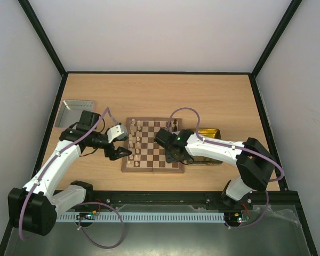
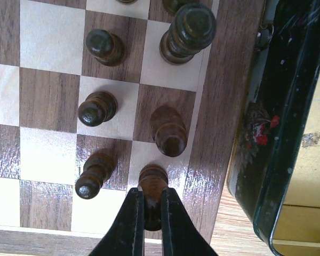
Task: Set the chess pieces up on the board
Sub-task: Place the chess piece on the chessboard.
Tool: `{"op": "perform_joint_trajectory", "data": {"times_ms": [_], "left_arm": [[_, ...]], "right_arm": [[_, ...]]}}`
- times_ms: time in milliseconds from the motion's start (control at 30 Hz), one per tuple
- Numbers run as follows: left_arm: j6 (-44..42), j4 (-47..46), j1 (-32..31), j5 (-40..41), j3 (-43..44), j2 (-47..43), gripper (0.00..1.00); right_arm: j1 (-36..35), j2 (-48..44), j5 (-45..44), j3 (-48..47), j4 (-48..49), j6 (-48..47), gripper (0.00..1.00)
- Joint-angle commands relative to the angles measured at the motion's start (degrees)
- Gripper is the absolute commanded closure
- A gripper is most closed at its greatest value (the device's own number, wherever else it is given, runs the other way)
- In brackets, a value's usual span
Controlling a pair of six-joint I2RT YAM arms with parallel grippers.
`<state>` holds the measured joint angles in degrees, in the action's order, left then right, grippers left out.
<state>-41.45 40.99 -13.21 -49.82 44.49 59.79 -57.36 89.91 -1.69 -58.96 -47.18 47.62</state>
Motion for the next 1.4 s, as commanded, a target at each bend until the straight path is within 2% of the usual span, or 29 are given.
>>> {"op": "perform_joint_trajectory", "data": {"times_ms": [0,233,767,1167,1367], "left_arm": [[0.0,-0.3,-0.1,-0.6,-0.7,-0.2,0.18],[0.1,-0.3,-0.1,-0.5,-0.7,-0.3,0.18],[0.2,-0.7,-0.1,-0.2,-1.0,0.5,0.18],[0.3,-0.8,-0.1,-0.1,-0.9,0.7,0.18],[0.5,-1.0,-0.1,0.0,-1.0,0.9,0.18]], "right_arm": [[-0.3,0.8,-2.1,0.6,-0.1,0.7,0.95],[-0.3,0.8,-2.8,0.0,-0.5,0.8,0.85],[-0.3,-0.4,-3.2,-1.7,-1.5,0.7,0.75],[-0.3,-2.6,-3.6,-2.6,-2.8,1.0,0.74],[1.9,-8.3,-11.5,-6.7,-10.0,0.7,0.74]]}}
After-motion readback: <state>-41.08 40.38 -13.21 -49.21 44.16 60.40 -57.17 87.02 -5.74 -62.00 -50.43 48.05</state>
